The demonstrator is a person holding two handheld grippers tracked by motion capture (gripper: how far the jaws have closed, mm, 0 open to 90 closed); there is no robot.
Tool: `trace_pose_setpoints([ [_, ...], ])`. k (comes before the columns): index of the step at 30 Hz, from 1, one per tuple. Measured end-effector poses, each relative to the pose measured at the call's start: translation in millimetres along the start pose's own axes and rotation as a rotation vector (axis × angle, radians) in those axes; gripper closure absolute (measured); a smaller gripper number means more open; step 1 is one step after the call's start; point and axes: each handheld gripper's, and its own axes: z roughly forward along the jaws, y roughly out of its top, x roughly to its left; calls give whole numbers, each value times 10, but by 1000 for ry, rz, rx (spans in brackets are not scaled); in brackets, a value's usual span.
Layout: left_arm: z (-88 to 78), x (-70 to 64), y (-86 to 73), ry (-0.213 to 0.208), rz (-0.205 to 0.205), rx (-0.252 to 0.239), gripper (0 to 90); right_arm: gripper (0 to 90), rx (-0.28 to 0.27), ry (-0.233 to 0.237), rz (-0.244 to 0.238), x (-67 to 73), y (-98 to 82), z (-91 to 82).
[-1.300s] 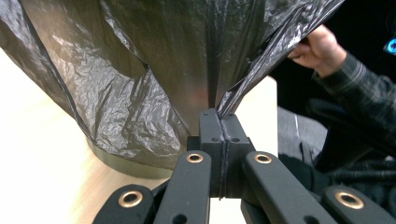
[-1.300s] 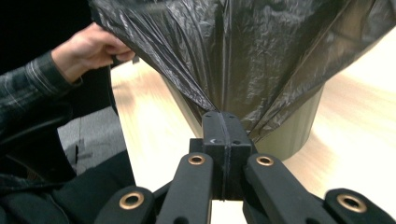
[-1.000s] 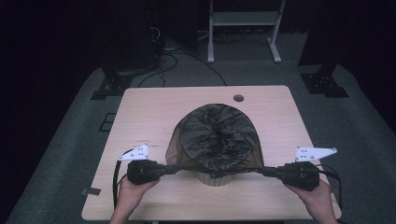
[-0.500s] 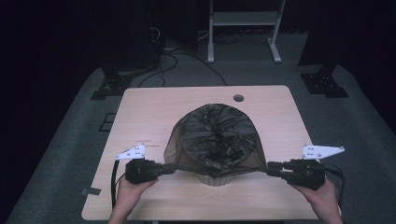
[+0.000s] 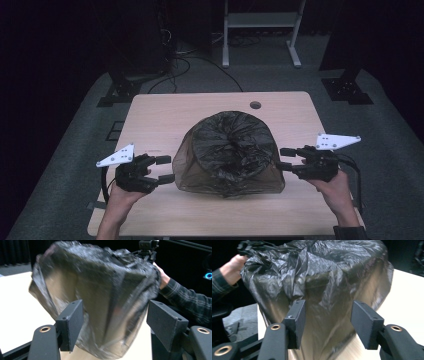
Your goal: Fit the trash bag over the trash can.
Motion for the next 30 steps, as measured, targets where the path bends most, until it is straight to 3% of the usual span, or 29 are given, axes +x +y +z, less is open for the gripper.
trace_pose_setpoints([
  [2,51,55,24,12,5,-9,265,507,-1,6,-3,-33,8,54],
  [6,198,143,56,10,10,-8,247,824,11,32,-3,-76,-2,113],
  [8,267,182,88,18,25,8,232,900,11,35,7,-76,-6,120],
  [12,386,268,148,35,54,10,191,900,1,32,19,-76,-4,79],
  [16,511,307,164,-31,73,3,183,900,-2,34,23,-78,-13,62],
  [19,590,312,160,-45,81,32,198,900,-3,38,25,-83,-16,71],
  [21,615,321,162,-67,95,47,282,900,-4,41,23,-86,-14,76],
  [23,627,323,175,-109,103,48,433,900,-3,44,24,-83,-11,81],
  [27,641,290,209,-96,121,88,761,900,-4,42,26,-78,-7,83],
  [28,644,275,214,-91,126,93,761,900,-4,42,26,-78,-7,83],
  [29,645,272,209,-83,117,102,896,900,9,36,26,-74,-15,87],
  [30,644,278,200,-79,110,113,896,900,12,33,23,-75,-20,89],
])
